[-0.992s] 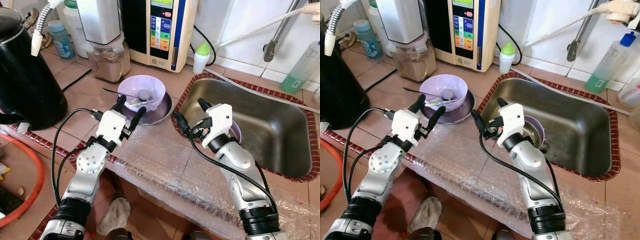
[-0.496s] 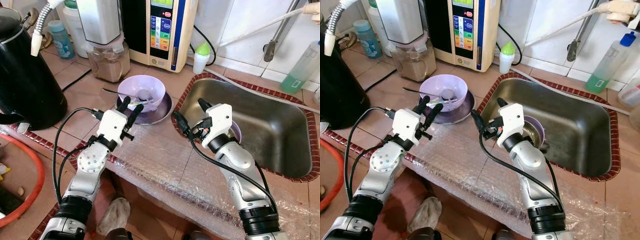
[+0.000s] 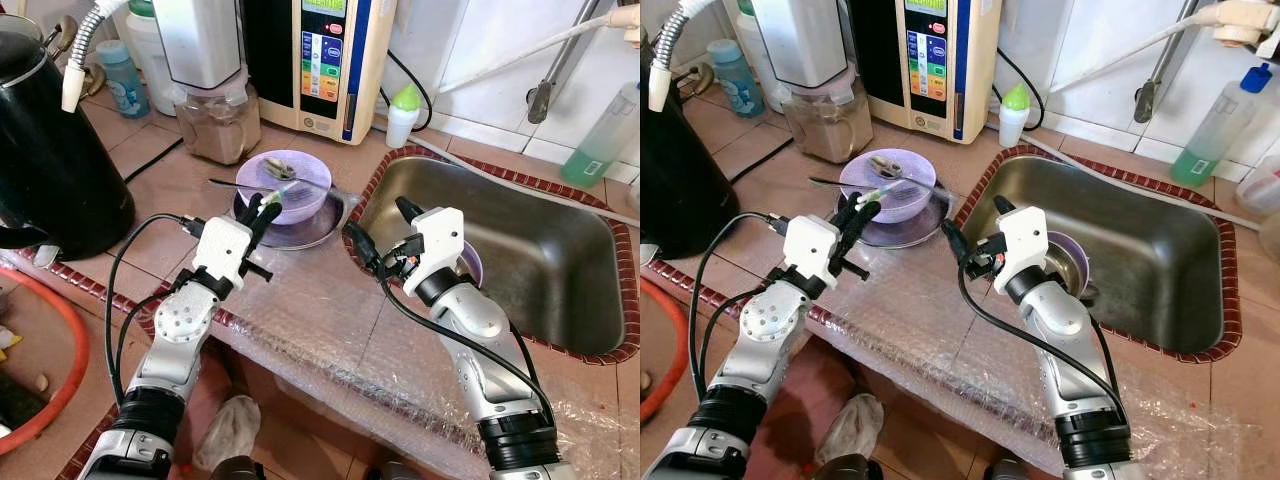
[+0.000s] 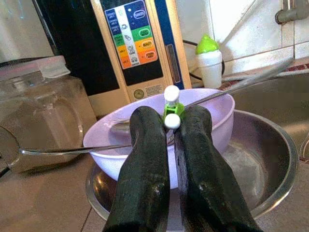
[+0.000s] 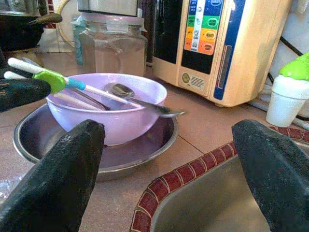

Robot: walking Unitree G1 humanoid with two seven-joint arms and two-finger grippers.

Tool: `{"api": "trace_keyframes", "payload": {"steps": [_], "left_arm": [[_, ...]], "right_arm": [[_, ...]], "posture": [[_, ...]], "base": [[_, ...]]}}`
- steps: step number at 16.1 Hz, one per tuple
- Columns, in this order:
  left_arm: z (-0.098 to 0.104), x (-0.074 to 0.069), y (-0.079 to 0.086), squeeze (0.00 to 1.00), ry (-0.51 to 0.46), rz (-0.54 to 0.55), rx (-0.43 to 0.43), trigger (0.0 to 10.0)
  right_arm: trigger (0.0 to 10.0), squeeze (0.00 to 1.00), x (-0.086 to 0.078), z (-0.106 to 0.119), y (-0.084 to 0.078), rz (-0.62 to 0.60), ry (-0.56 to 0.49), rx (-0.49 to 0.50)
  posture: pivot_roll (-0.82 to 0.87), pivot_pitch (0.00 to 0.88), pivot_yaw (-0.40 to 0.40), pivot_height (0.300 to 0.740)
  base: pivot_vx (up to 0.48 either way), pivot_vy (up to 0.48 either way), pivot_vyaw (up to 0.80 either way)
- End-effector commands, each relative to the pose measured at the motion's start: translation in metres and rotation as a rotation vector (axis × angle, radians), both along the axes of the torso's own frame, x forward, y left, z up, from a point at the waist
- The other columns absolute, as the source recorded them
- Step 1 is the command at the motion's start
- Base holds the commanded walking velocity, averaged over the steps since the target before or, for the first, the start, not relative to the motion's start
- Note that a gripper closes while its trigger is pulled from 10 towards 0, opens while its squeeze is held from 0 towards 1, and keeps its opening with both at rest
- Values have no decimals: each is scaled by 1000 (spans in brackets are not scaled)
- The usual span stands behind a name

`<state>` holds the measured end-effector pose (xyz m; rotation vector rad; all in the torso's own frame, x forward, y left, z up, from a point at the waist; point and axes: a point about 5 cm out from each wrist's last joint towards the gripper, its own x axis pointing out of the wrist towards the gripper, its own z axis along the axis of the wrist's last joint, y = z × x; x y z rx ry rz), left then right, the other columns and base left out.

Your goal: Kitchen organization

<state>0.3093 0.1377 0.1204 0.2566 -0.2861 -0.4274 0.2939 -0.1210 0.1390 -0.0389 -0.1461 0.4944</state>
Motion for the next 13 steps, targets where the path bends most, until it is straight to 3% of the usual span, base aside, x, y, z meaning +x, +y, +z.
{"api": "trace_keyframes", "payload": {"steps": [1, 9, 13], "left_arm": [[3, 3, -1, 0, -12, -11, -3, 0], [7, -2, 10, 0, -27, -9, 39, 0], [16, -3, 18, 0, -25, -26, 104, 0]], "right_arm": [[10000, 0, 1, 3, 1, 2, -12, -3], [10000, 0, 2, 2, 3, 4, -15, 3], [10000, 0, 3, 2, 4, 4, -17, 6]], "posture": [[-38, 24, -9, 740], [-26, 15, -5, 740], [-24, 13, -4, 740]], "base": [[0, 0, 0], [0, 0, 0], [0, 0, 0]]}}
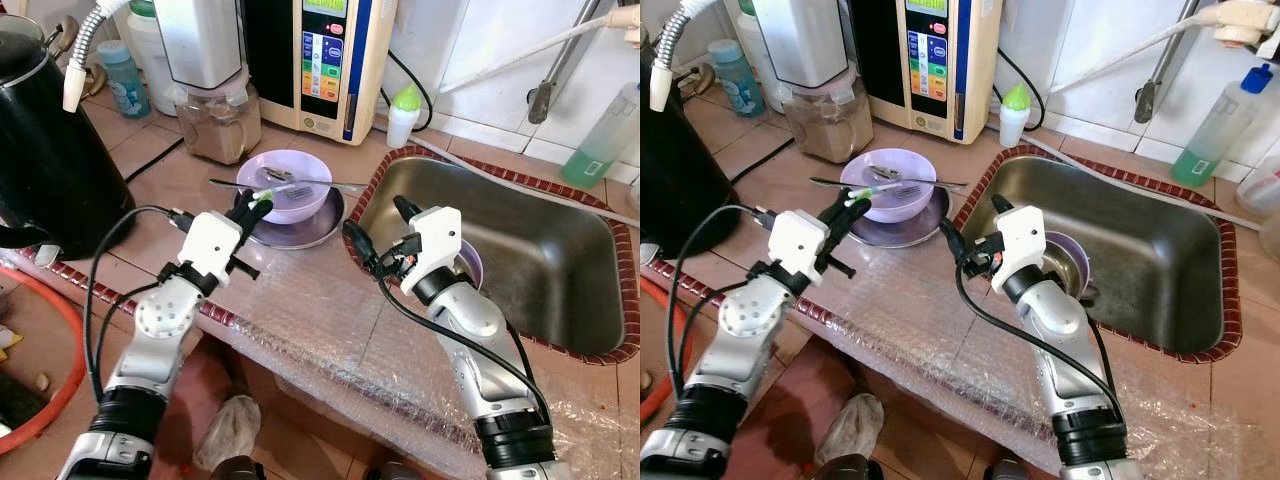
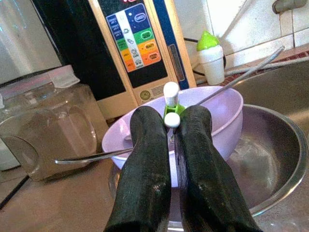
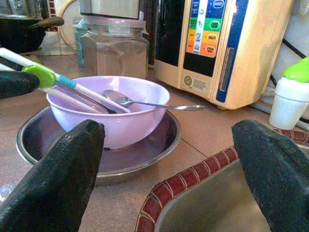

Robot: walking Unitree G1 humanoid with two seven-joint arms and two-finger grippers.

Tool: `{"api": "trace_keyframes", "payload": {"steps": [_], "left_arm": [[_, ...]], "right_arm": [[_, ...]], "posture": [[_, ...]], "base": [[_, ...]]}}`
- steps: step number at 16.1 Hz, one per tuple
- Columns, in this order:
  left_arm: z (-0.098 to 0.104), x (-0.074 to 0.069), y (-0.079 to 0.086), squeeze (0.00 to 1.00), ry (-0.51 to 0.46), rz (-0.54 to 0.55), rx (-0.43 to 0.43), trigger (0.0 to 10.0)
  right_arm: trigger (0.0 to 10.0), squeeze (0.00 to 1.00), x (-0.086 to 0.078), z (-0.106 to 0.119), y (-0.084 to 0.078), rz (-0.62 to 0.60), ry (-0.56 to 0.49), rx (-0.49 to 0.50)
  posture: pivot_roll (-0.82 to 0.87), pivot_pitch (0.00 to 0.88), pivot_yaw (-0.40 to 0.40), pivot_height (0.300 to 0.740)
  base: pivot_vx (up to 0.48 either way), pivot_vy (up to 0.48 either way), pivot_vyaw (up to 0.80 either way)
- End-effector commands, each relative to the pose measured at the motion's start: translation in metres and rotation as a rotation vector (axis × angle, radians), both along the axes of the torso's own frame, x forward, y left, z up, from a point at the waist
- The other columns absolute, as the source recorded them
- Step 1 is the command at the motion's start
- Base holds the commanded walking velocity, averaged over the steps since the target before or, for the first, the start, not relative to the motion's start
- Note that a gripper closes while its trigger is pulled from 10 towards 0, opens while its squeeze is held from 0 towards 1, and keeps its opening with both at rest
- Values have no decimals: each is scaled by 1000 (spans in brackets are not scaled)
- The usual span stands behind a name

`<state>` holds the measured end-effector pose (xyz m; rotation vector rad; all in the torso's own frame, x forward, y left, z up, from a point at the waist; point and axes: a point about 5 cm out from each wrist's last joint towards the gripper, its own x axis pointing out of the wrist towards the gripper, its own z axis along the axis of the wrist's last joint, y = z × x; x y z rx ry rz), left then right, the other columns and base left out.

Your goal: Kitchen organization

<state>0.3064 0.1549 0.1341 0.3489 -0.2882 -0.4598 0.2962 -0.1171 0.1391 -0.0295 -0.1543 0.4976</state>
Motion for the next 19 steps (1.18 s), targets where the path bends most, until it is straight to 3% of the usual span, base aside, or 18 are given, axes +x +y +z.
{"api": "trace_keyframes", "payload": {"steps": [1, 5, 9, 17, 19], "left_arm": [[7, -1, 2, 0, -18, -11, 19, 0], [23, 0, 3, 0, -52, -31, 49, 0], [34, 1, 11, 0, -15, -78, 111, 0], [27, -1, 15, 0, 108, -144, 200, 0], [39, 2, 14, 0, 89, -170, 229, 0]], "right_arm": [[10000, 0, 2, 2, 1, 1, -12, -4], [10000, 0, 3, 2, 2, 4, -14, -1], [10000, 0, 3, 2, 2, 2, -15, 1], [10000, 0, 4, 2, 1, -4, -16, 3], [10000, 0, 4, 2, 1, -3, -18, 3]], "posture": [[-24, 13, -4, 740], [-10, 8, -7, 740], [-5, 8, -6, 740], [-5, 12, -3, 740], [-5, 10, -2, 740]], "base": [[0, 0, 0], [0, 0, 0], [0, 0, 0], [0, 0, 0], [0, 0, 0]]}}
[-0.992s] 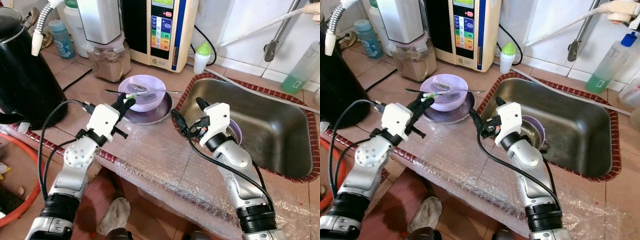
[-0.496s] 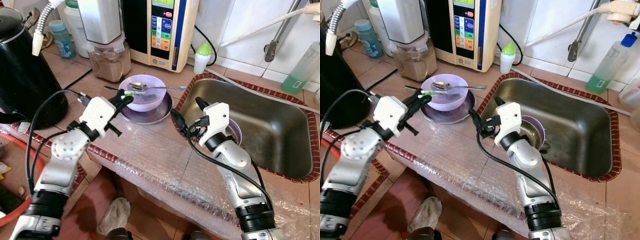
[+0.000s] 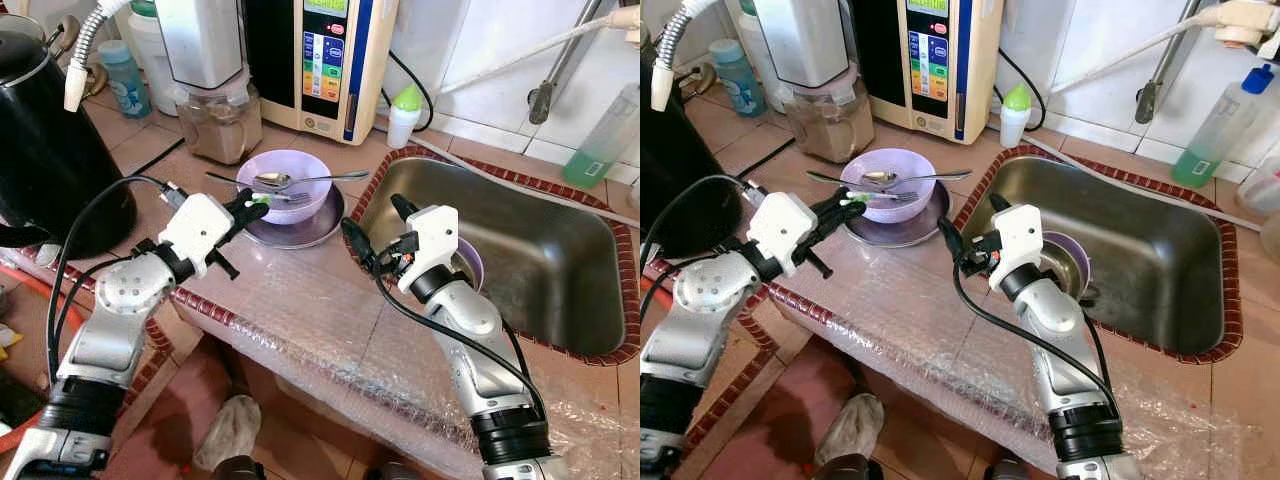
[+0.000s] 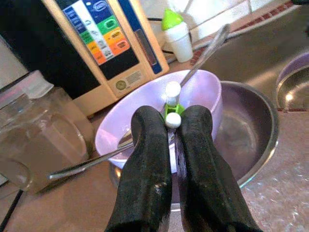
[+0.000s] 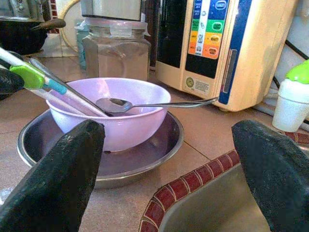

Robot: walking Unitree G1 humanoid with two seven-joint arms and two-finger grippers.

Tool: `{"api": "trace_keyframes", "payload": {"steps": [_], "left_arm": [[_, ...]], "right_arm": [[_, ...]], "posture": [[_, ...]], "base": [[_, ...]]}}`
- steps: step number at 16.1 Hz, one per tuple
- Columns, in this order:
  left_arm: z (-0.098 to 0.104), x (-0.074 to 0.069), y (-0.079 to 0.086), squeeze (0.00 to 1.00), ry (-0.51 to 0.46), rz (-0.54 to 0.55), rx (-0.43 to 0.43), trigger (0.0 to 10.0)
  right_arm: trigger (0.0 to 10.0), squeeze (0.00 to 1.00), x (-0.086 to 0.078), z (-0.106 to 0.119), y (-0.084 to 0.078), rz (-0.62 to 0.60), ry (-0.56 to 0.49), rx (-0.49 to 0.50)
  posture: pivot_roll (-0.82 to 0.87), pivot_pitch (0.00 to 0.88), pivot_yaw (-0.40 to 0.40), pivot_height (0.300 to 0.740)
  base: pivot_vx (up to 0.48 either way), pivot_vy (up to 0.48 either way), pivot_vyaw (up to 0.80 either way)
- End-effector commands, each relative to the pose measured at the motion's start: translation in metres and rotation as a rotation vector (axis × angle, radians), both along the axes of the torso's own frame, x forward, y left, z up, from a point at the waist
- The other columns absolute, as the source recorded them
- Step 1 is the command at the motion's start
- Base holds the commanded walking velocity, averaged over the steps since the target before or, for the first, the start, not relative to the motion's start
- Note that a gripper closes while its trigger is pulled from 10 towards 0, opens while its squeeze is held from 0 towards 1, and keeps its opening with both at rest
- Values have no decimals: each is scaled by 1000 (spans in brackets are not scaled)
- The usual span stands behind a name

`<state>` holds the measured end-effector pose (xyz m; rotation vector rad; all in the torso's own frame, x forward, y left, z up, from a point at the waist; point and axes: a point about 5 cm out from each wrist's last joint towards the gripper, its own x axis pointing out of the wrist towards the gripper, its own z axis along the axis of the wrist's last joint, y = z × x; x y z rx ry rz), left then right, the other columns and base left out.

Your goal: Kitchen organization

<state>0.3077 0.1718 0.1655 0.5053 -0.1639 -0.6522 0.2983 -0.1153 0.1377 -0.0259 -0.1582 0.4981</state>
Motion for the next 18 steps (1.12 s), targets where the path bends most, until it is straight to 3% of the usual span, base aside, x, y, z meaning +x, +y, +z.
{"api": "trace_keyframes", "payload": {"steps": [1, 11, 18], "left_arm": [[11, 3, -4, 0, -21, -33, 24, 0], [58, 10, -6, 0, -97, -100, 84, 0], [59, 8, -1, 0, -56, -102, 101, 0]], "right_arm": [[10000, 0, 2, 4, 0, -4, -15, -1], [10000, 0, 5, 3, -2, -8, -19, -4], [10000, 0, 6, 3, -1, -3, -19, -7]], "posture": [[-5, 9, -3, 740], [-6, 0, -2, 740], [-6, 0, -6, 740]], "base": [[0, 0, 0], [0, 0, 0], [0, 0, 0]]}}
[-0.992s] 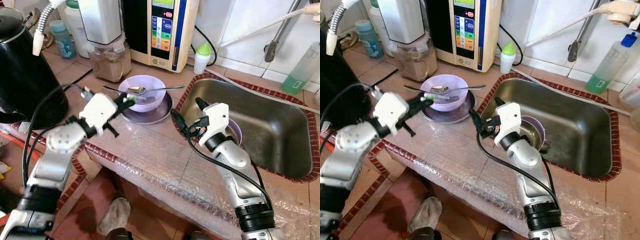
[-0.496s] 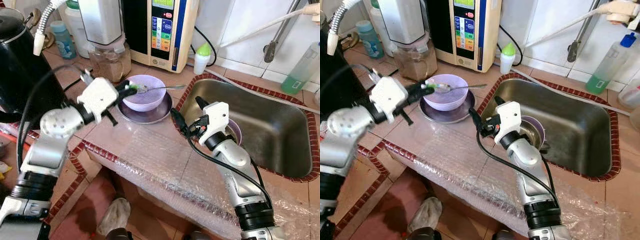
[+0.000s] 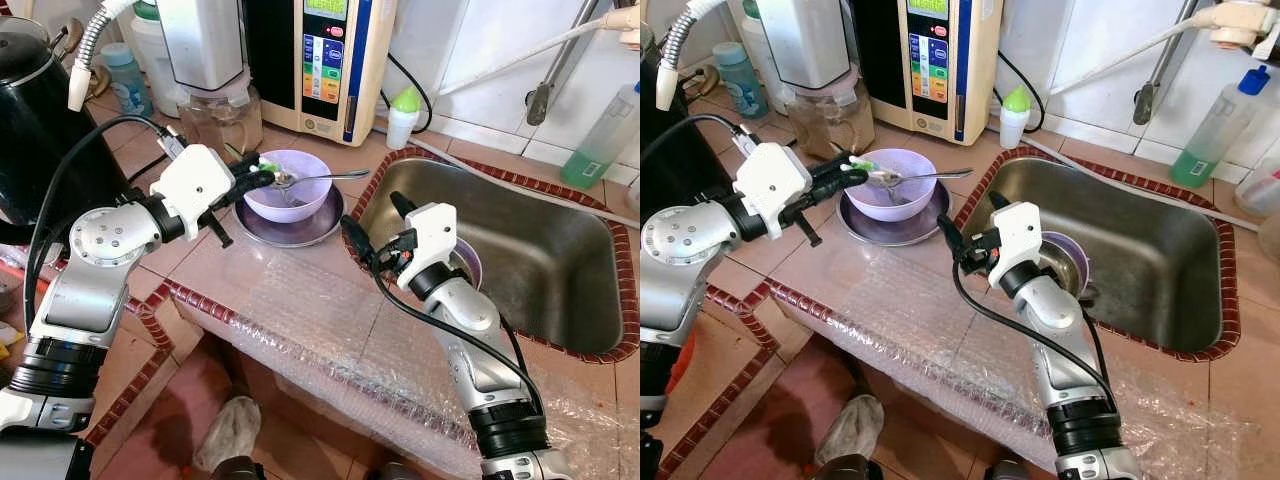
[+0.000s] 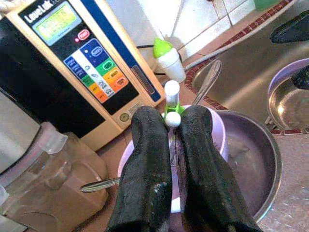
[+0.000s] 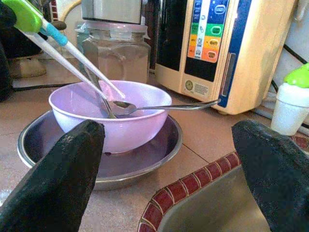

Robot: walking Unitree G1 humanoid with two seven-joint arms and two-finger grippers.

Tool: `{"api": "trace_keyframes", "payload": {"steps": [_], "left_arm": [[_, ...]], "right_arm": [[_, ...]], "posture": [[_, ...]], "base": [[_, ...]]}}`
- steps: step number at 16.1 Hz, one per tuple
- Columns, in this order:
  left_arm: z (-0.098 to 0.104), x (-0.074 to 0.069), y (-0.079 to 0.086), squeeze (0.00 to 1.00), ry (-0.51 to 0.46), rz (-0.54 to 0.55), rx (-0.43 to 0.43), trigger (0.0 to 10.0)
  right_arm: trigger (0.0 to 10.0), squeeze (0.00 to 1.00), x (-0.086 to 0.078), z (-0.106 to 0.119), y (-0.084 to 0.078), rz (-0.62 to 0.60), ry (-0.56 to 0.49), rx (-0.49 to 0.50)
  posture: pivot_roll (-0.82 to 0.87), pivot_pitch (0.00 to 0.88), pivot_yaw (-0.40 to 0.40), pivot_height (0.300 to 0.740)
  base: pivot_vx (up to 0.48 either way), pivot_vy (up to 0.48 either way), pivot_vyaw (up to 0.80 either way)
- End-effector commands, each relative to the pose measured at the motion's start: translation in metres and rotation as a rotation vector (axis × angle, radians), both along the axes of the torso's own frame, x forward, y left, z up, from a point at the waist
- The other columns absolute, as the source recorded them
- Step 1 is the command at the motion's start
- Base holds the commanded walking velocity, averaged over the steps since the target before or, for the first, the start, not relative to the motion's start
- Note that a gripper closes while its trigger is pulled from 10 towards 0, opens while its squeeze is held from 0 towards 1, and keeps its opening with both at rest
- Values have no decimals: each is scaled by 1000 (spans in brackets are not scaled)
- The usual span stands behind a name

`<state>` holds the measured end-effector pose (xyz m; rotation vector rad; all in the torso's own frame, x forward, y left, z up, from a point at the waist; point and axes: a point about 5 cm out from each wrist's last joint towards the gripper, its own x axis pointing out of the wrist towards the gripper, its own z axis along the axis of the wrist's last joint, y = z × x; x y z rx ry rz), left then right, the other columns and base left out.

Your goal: Kitchen organization

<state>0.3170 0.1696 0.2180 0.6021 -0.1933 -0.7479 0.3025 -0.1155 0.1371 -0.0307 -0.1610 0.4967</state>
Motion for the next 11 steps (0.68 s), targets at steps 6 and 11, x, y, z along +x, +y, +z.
{"api": "trace_keyframes", "payload": {"steps": [6, 11], "left_arm": [[38, -5, -2, 0, -27, -41, -178, 0], [38, -14, -33, 0, 65, -187, -259, 0]], "right_arm": [[10000, 0, 4, 4, 0, -2, -20, -6], [10000, 0, 8, 8, -3, -8, -37, -15]], "posture": [[-2, 0, -9, 740], [7, 0, -7, 740]], "base": [[0, 0, 0], [0, 0, 0]]}}
